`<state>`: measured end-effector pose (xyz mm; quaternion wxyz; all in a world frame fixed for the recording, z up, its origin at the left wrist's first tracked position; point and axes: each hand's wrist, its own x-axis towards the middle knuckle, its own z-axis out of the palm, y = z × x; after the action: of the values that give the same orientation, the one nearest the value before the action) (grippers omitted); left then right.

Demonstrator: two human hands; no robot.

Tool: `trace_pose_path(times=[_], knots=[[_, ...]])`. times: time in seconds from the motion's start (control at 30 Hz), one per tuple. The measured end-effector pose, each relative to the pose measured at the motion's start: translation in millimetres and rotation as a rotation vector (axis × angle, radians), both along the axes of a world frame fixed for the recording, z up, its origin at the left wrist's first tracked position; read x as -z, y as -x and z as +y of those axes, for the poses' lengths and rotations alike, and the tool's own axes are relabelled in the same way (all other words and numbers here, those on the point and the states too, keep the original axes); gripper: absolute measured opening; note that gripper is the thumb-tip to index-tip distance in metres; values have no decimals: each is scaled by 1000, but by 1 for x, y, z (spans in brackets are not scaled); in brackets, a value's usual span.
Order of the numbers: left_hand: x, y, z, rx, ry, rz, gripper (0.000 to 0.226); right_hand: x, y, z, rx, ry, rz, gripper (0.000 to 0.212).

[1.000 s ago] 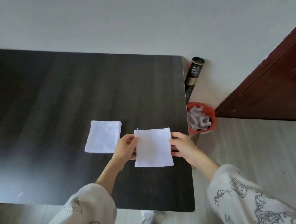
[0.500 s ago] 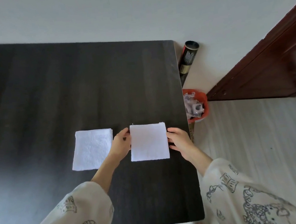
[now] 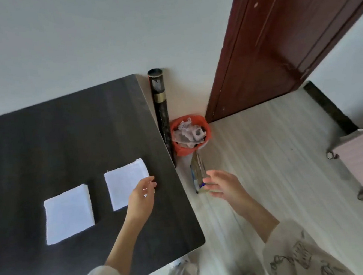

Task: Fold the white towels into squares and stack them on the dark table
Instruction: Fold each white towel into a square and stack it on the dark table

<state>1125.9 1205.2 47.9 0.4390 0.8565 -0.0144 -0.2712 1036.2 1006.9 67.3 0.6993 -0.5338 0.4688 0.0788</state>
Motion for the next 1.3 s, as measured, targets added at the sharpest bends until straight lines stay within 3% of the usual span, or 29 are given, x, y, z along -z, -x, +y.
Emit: trace_pose_path(times=[0.2,0.63,0.93,1.3], knots=[[-16,76,-91,258,16,2,25,-16,138,-81,179,52,-89,20],[-47,349,-393,890,162,17,23,-42,483,-262,692,233,-102,17],[-46,508,-576,1260,184,25,21,-37,644,-358,1044,270,-87,17],[-40,690,-824,1531,213,63,24,-42,807,-563,1254,364,10,18]])
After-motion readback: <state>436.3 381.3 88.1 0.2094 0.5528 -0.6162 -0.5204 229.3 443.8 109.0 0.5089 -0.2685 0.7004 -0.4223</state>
